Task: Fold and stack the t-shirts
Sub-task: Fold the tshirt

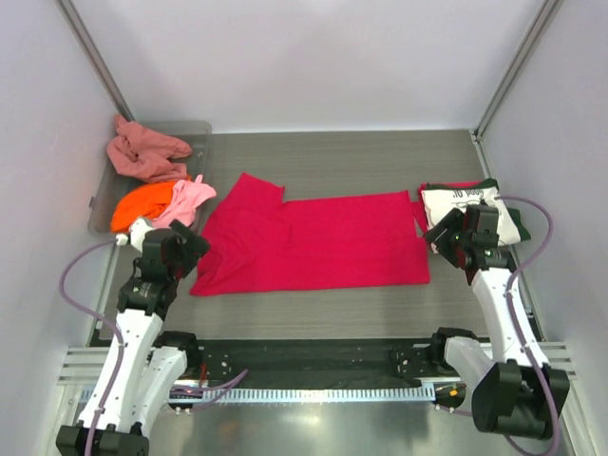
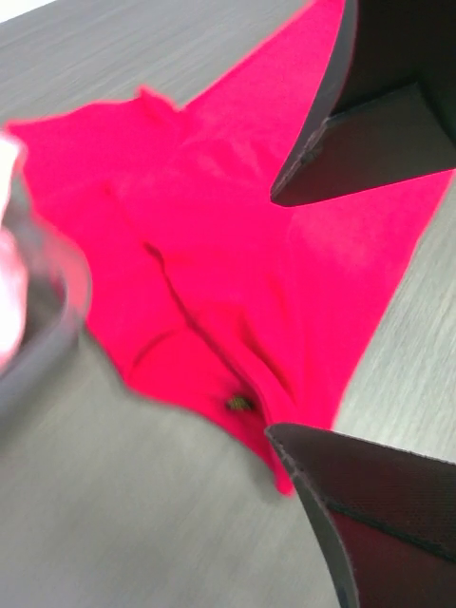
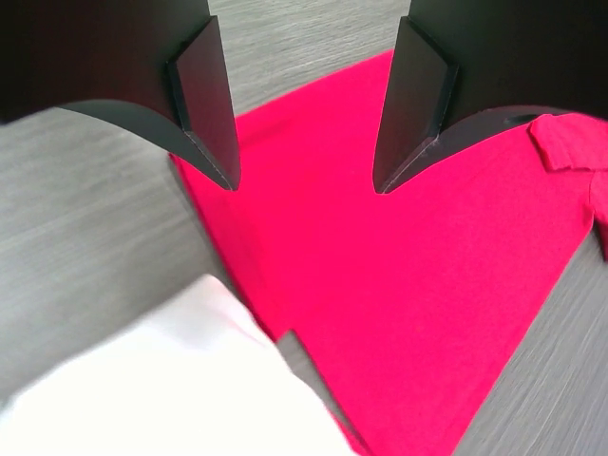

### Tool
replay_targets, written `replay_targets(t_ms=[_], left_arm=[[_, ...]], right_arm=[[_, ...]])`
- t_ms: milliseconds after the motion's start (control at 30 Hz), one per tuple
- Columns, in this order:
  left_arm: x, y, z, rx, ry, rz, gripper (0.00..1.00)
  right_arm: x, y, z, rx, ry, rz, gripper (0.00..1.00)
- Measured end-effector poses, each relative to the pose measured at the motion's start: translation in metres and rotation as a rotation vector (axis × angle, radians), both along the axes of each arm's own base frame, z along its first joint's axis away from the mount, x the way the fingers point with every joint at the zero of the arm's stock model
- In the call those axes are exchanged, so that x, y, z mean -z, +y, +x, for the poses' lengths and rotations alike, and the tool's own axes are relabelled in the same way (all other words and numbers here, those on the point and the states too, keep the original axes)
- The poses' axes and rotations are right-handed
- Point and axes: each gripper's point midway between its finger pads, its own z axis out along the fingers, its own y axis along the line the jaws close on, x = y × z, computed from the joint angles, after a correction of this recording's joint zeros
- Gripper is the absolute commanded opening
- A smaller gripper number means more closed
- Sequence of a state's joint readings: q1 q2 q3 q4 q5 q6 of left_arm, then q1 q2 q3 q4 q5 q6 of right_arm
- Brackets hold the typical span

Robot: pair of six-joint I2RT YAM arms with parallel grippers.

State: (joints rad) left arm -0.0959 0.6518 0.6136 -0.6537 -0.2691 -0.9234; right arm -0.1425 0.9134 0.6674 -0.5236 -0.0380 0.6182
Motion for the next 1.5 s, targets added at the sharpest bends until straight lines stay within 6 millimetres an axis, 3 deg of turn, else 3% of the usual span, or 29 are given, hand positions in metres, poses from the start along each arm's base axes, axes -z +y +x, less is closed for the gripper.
replay_targets(t_ms=[167, 333, 533, 767, 933, 1133, 1200, 1300, 1333, 1367, 1433, 1500], left_arm=[[-0.002, -0.023, 0.027, 0.142, 0.006, -0.022, 1.0], [-0.003, -0.034, 0.062, 0.211, 0.028, -0.005, 1.0], [-0.03, -0.047, 0.126, 0.26, -0.051, 0.008, 0.99], [-0.023, -0.065, 0.2, 0.316, -0.043, 0.032, 0.95], [0.001, -0.07, 0.24, 0.333, 0.0, 0.049, 0.95], [0.009, -0.076, 0.284, 0.34, -0.008, 0.058, 0.94], [0.012, -0.078, 0.294, 0.345, -0.01, 0.066, 0.93], [0.018, -0.078, 0.311, 0.346, -0.005, 0.081, 0.92], [0.02, -0.078, 0.317, 0.346, -0.004, 0.087, 0.91], [0.025, -0.078, 0.323, 0.348, 0.005, 0.098, 0.89], [0.03, -0.077, 0.33, 0.346, 0.016, 0.109, 0.89], [0.038, -0.075, 0.337, 0.339, 0.033, 0.118, 0.89]], right_arm=[[-0.001, 0.015, 0.031, -0.1, 0.028, -0.009, 0.71], [0.0, 0.03, 0.076, -0.18, 0.067, -0.099, 0.65], [0.02, 0.029, 0.131, -0.179, 0.122, -0.172, 0.56], [0.044, 0.021, 0.185, -0.16, 0.161, -0.215, 0.55], [0.067, 0.018, 0.21, -0.166, 0.195, -0.241, 0.56], [0.095, 0.017, 0.233, -0.176, 0.23, -0.26, 0.55], [0.094, 0.016, 0.242, -0.176, 0.218, -0.267, 0.55], [0.096, 0.016, 0.255, -0.179, 0.204, -0.276, 0.38], [0.096, 0.016, 0.259, -0.18, 0.198, -0.277, 0.26], [0.096, 0.017, 0.26, -0.183, 0.194, -0.273, 0.21], [0.097, 0.019, 0.261, -0.186, 0.194, -0.264, 0.17], [0.097, 0.02, 0.261, -0.189, 0.192, -0.257, 0.24]])
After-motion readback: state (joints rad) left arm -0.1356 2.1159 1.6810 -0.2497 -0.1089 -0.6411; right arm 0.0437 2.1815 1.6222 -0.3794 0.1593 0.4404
